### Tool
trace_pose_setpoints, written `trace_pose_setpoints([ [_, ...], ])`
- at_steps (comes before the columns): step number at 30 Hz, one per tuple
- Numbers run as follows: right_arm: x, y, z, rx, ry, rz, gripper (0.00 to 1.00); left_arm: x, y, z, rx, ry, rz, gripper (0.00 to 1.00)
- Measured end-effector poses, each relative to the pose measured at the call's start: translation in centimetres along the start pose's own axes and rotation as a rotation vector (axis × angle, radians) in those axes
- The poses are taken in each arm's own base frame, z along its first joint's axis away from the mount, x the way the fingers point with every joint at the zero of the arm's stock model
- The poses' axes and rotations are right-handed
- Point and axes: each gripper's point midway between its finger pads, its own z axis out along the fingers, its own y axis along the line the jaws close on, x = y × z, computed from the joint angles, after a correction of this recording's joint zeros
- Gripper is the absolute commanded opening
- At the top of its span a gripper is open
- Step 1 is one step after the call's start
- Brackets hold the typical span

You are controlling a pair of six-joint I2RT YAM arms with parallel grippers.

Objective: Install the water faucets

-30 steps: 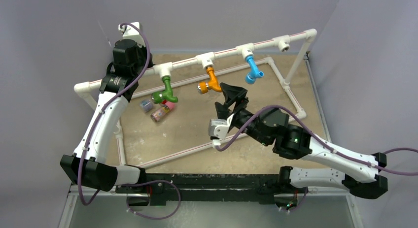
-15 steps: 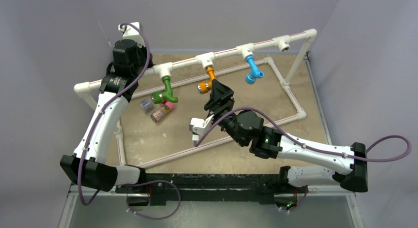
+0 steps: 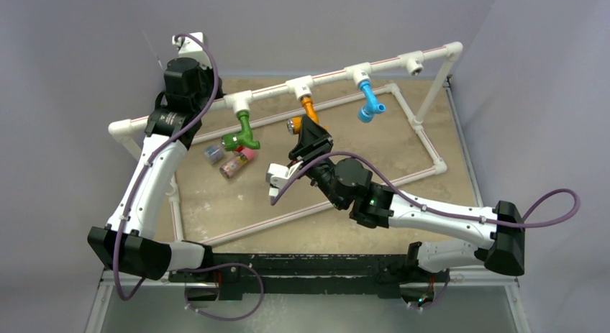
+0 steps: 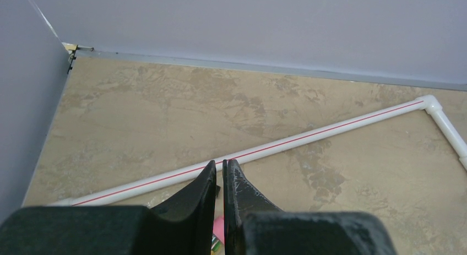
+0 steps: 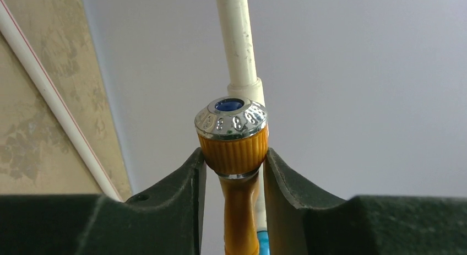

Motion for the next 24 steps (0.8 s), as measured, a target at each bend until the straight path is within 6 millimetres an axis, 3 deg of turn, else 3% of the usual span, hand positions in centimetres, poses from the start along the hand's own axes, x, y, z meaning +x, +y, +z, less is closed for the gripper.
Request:
trace_pose_setpoints([
  [2, 0.1, -0.1, 0.0, 0.009, 0.008, 0.029, 0.00, 0.0, 0.0, 0.0, -0.001, 0.001, 0.000, 0.08],
  [11, 0.3, -0.2, -0.1, 0.086, 0.028, 0.316, 0.00, 0.0, 0.1, -0.1, -0.001, -0.001, 0.000, 0.08],
  [16, 0.2, -0.7, -0.2, 0.158, 0.020, 0.691, 0.00, 0.1, 0.1, -0.1, -0.002, 0.002, 0.000, 0.08],
  [24, 1.0, -2.4, -0.5, 0.300, -0.018, 1.427, 0.00, 0.0, 0.2, -0.1, -0.006, -0.002, 0.000, 0.08],
])
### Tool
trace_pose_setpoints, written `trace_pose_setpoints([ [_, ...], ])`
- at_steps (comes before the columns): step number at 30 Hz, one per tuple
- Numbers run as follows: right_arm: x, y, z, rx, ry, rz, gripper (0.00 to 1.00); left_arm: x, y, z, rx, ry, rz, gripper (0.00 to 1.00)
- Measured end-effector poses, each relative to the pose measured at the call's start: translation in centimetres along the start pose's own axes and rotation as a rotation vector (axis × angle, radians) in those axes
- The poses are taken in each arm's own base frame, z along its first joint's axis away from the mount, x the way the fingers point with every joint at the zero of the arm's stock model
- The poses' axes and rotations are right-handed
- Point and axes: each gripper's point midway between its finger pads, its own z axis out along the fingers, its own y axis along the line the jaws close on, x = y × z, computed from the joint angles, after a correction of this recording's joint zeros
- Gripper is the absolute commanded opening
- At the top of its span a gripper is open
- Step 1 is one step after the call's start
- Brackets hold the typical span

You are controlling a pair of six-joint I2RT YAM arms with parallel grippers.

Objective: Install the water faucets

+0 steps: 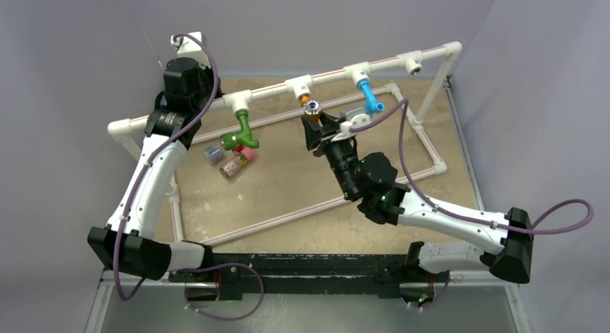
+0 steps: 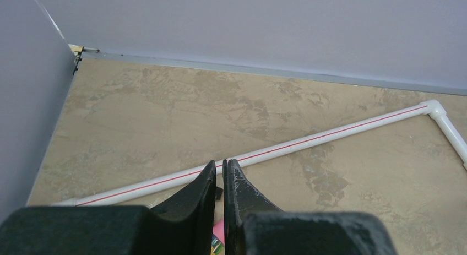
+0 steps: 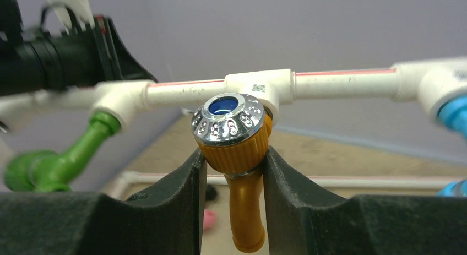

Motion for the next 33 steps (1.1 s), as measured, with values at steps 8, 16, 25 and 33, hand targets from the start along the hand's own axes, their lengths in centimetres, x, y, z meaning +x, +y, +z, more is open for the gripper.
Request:
trace_pose_setpoints([
  [8, -0.2, -1.7, 0.1, 0.034, -0.017, 0.633, 0.00, -0.3, 0.2, 0.1, -0.010, -0.015, -0.002, 0.08],
  [16, 0.4, -2.0, 0.3, 0.080, -0.012, 1.043, 0.19, -0.4, 0.6, 0.2, -0.029, -0.022, -0.005, 0.08],
  [25, 0.4, -2.4, -0.1, 0.105, 0.000, 1.218, 0.53, -0.4, 0.5, 0.1, -0.021, -0.023, -0.006, 0.09],
  [33, -0.9, -3.6, -2.2, 0.086, 0.028, 1.075, 0.73, -0.1, 0.1, -0.2, -0.005, -0.016, -0.006, 0.09],
])
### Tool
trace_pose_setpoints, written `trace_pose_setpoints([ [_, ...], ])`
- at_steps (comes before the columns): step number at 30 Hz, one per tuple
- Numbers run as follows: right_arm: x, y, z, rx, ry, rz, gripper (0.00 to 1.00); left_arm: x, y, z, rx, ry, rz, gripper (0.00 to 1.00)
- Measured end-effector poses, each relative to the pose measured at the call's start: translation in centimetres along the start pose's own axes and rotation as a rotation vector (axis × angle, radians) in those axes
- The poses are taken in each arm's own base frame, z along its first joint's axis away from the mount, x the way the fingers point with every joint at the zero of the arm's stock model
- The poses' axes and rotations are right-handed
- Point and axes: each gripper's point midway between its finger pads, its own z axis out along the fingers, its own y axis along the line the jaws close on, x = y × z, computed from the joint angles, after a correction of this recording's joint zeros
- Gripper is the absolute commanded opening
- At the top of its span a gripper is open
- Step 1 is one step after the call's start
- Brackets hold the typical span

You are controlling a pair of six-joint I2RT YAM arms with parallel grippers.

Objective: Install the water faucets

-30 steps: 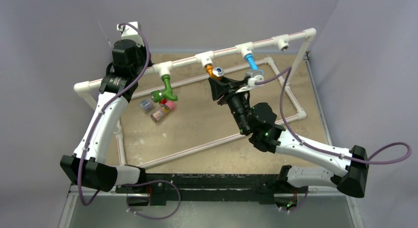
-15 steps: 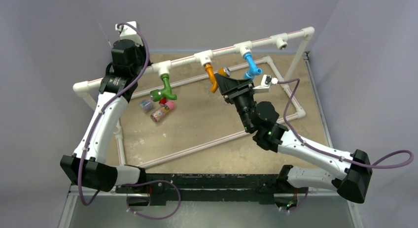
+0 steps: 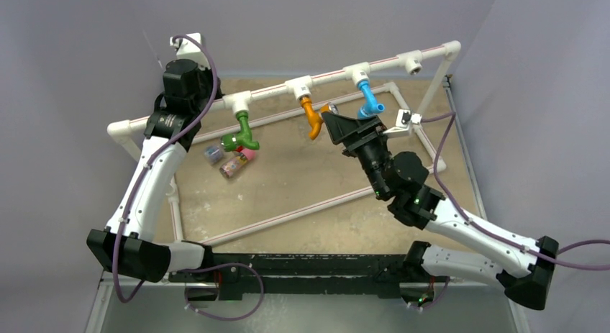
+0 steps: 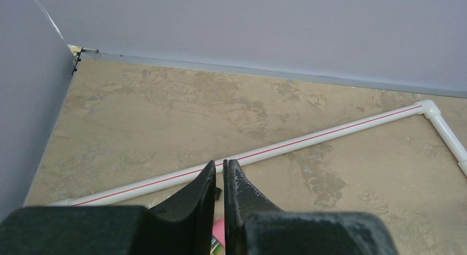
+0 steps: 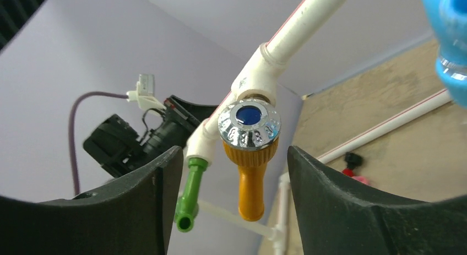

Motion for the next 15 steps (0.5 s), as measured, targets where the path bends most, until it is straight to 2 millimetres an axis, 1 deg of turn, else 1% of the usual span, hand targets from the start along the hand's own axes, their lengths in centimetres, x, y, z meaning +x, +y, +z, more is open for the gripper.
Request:
trace_pose_setpoints([
  [5, -1.9, 0.4, -1.3, 0.006, 0.008, -0.212, 0.74, 0.0, 0.0, 0.0, 0.000, 0.000, 0.000, 0.09],
  [8, -2.9, 1.2, -2.0, -0.015, 0.026, -0.369, 0.75, 0.0, 0.0, 0.0, 0.000, 0.000, 0.000, 0.09],
  [12, -3.6, 3.1, -2.7, -0.099, 0.086, -0.649, 0.76, 0.0, 0.0, 0.0, 0.000, 0.000, 0.000, 0.09],
  [13, -3.7, 3.3, -2.7, -0.112, 0.097, -0.715, 0.75, 0.0, 0.0, 0.0, 0.000, 0.000, 0.000, 0.09],
  [15, -4.0, 3.7, -2.6, -0.147, 0.120, -0.886, 0.71, 0.0, 0.0, 0.0, 0.000, 0.000, 0.000, 0.09],
])
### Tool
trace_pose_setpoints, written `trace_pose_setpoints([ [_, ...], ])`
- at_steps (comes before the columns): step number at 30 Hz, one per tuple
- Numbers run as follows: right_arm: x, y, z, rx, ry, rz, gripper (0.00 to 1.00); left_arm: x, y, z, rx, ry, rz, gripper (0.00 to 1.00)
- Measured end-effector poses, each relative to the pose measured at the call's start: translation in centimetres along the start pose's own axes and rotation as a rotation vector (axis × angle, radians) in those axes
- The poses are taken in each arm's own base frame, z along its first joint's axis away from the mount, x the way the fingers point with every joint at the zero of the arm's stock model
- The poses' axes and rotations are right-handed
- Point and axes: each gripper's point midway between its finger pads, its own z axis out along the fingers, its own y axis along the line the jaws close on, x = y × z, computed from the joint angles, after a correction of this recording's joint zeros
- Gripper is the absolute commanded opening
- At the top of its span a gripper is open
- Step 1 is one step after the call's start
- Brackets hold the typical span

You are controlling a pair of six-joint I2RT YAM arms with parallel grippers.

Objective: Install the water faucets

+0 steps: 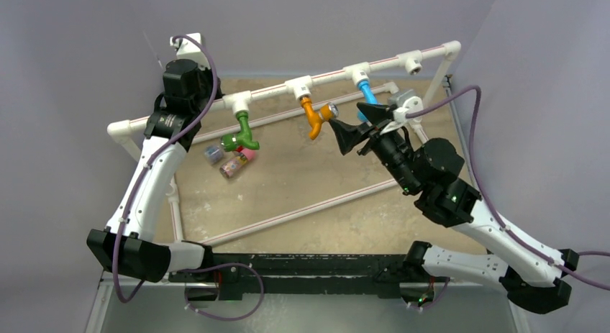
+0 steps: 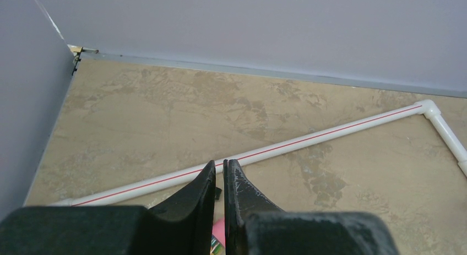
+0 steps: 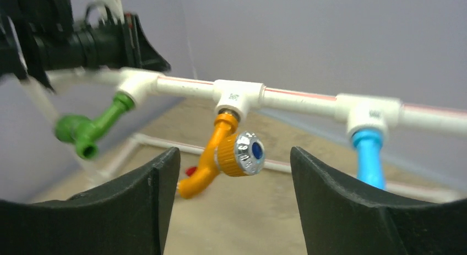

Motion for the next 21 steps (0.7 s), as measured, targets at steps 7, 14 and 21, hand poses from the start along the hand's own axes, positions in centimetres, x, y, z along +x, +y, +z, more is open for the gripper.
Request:
trace_pose_setpoints([
  [7, 2.1, -0.2, 0.9, -0.129, 0.117, -0.591, 0.74, 0.0, 0.0, 0.0, 0.000, 0.000, 0.000, 0.09],
  [14, 4.0, -1.4, 1.3, -0.226, 0.157, -1.130, 0.75, 0.0, 0.0, 0.0, 0.000, 0.000, 0.001, 0.09],
  [21, 4.1, -0.7, 1.2, -0.265, 0.094, -1.509, 0.75, 0.0, 0.0, 0.0, -0.001, 0.001, 0.001, 0.09],
])
